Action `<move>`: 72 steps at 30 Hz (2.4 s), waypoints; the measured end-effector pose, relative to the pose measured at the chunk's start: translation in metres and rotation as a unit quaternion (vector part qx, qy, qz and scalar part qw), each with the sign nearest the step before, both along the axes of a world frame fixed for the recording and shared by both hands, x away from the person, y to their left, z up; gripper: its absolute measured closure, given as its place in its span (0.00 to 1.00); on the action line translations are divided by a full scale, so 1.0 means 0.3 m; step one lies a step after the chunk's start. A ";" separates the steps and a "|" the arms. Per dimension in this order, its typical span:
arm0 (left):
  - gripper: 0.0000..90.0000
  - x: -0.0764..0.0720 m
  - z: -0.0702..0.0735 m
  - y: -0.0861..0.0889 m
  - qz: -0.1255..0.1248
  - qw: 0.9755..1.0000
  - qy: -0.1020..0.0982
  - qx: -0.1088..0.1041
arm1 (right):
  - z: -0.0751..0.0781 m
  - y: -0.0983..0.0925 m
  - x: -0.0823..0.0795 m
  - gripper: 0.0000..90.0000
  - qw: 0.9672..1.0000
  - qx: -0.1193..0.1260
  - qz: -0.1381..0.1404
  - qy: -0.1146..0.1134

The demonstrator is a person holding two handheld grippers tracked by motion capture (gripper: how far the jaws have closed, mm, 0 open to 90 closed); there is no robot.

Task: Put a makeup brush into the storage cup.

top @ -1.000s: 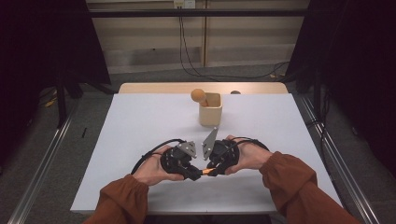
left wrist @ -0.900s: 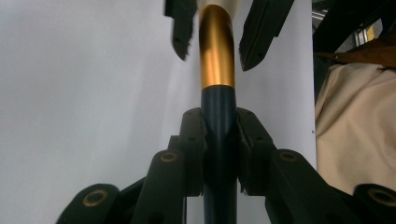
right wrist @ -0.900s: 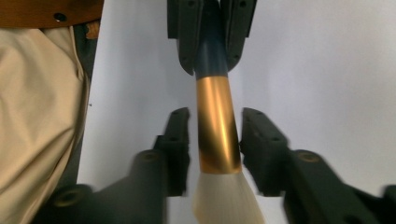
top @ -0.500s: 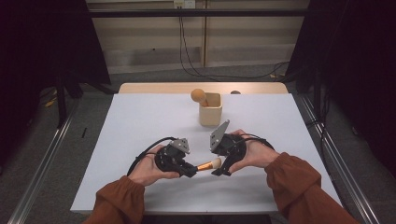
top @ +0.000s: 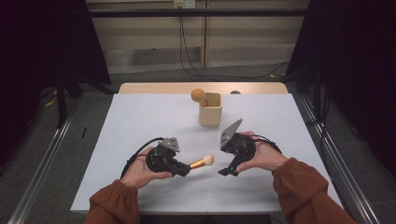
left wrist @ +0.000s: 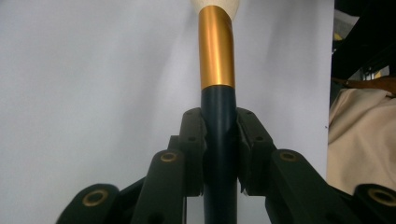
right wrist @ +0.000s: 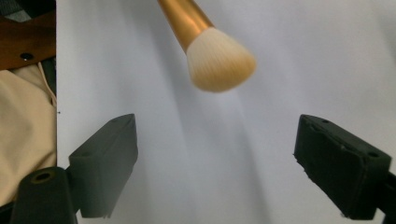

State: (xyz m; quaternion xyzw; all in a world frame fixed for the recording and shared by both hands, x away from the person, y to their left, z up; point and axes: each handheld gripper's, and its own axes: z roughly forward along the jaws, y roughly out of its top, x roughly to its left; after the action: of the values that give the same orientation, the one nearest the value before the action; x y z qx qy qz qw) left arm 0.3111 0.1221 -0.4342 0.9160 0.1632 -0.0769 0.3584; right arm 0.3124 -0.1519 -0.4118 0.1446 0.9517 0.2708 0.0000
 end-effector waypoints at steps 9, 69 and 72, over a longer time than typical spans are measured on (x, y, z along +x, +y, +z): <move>0.83 -0.018 0.002 0.042 0.029 0.999 -0.002 -0.036 | -0.017 -0.017 0.003 0.06 0.999 0.032 -0.030 0.001; 0.83 -0.059 0.001 0.045 0.115 0.954 -0.075 -0.268 | -0.089 -0.104 -0.124 0.04 0.925 0.336 -0.166 -0.058; 0.83 -0.063 0.011 0.029 0.108 0.954 -0.080 -0.268 | -0.072 -0.098 -0.126 0.04 0.920 0.354 -0.163 -0.055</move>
State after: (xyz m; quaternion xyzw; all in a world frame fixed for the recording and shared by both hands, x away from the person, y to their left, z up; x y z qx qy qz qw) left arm 0.2923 0.1308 -0.4308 0.7661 0.2053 -0.0050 0.6090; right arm 0.2745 -0.1814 -0.4335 0.2727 0.7558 0.5935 0.0457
